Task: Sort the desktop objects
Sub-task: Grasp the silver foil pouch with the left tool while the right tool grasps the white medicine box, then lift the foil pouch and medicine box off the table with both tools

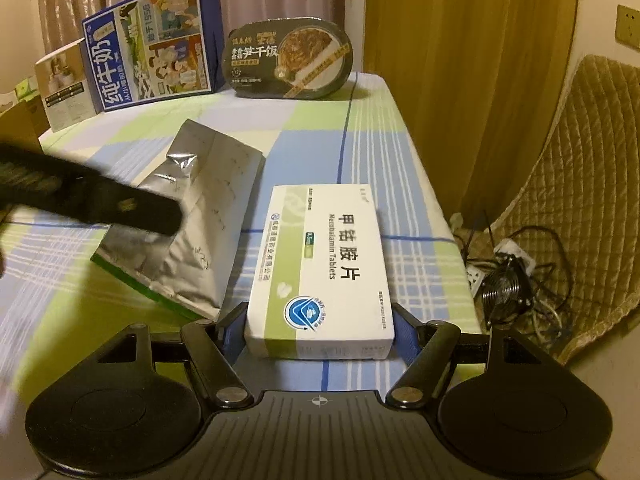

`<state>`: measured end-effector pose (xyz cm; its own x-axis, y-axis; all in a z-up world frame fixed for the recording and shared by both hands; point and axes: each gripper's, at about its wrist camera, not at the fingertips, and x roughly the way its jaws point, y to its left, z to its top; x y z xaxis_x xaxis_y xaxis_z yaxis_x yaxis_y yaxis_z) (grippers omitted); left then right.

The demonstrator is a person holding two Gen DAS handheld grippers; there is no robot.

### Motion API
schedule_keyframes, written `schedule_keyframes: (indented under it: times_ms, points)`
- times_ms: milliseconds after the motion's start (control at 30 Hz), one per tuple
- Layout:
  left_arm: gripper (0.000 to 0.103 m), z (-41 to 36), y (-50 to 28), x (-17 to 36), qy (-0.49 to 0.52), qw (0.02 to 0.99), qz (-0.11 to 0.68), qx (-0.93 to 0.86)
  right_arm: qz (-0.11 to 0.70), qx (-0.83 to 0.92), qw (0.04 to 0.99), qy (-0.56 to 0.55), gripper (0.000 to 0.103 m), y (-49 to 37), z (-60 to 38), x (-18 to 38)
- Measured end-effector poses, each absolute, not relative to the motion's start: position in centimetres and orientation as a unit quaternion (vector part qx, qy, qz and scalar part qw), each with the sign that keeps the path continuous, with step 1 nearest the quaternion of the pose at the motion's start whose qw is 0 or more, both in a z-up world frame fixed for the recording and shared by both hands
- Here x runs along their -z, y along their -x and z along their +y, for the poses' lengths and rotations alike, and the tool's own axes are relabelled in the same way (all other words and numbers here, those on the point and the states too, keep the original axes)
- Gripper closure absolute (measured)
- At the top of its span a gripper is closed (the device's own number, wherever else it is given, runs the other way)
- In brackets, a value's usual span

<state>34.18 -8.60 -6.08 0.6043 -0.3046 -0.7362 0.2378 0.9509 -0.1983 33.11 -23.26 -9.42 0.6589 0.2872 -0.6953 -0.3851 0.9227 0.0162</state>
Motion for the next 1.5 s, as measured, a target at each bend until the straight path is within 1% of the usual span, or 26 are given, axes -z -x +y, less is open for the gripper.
schedule_keyframes:
  times_ms: [33,167,200,233,300,367,433,533,767,1033,1200,1233,1267,1300,1333,1367,1500]
  points:
    - [0.02,-8.8,-34.7,6.4,0.049,0.891,0.424,0.152,0.368,-0.186,0.909,0.065,0.034,-33.1,-23.3,9.5]
    - [0.026,-9.4,-36.3,7.6,0.065,0.88,0.445,0.154,0.368,-0.187,0.909,0.057,0.034,-33.3,-23.4,9.2]
    - [0.031,-9.5,-36.5,7.8,0.068,0.877,0.449,0.153,0.368,-0.187,0.909,0.056,0.034,-33.4,-23.4,9.2]
    - [0.041,-9.6,-36.8,8.1,0.071,0.875,0.454,0.154,0.368,-0.187,0.909,0.057,0.034,-33.4,-23.3,9.2]
    - [0.052,-9.7,-37.2,8.6,0.078,0.869,0.463,0.158,0.367,-0.186,0.91,0.059,0.034,-33.4,-23.3,9.2]
    - [0.057,-9.6,-37.3,8.9,0.086,0.865,0.468,0.157,0.367,-0.185,0.91,0.058,0.035,-33.4,-23.2,9.2]
    - [0.065,-9.5,-37.0,8.9,0.083,0.865,0.469,0.157,0.368,-0.184,0.909,0.058,0.035,-33.2,-23.2,9.2]
    - [0.07,-9.0,-36.1,8.5,0.067,0.868,0.467,0.152,0.374,-0.189,0.906,0.058,0.035,-32.5,-22.9,8.9]
    - [0.071,-5.9,-30.1,7.8,0.053,0.866,0.477,0.141,0.395,-0.214,0.891,0.062,0.035,-27.5,-20.9,8.0]
    - [0.071,-2.1,-17.3,6.8,0.041,0.862,0.49,0.122,0.425,-0.226,0.875,0.056,0.035,-18.5,-18.9,6.8]
    - [0.07,-1.6,-12.2,6.2,0.027,0.855,0.502,0.131,0.436,-0.227,0.867,0.077,0.035,-14.0,-18.2,6.4]
    - [0.069,-1.4,-11.7,6.1,0.029,0.852,0.505,0.133,0.439,-0.226,0.866,0.077,0.035,-13.4,-18.2,6.3]
    - [0.065,-1.2,-11.2,5.9,0.031,0.851,0.507,0.133,0.441,-0.225,0.865,0.077,0.034,-13.1,-18.3,6.4]
    - [0.05,-1.0,-11.0,5.7,0.034,0.85,0.508,0.134,0.442,-0.224,0.865,0.081,0.033,-12.7,-18.4,6.3]
    - [0.043,-0.6,-10.8,5.4,0.035,0.851,0.507,0.131,0.44,-0.222,0.866,0.086,0.03,-12.4,-18.4,6.3]
    - [0.043,-0.3,-10.7,5.3,0.035,0.853,0.504,0.128,0.437,-0.221,0.867,0.091,0.025,-12.2,-18.6,6.1]
    - [0.043,1.0,-12.0,4.6,0.043,0.854,0.503,0.126,0.428,-0.221,0.871,0.101,0.02,-11.9,-18.4,5.8]
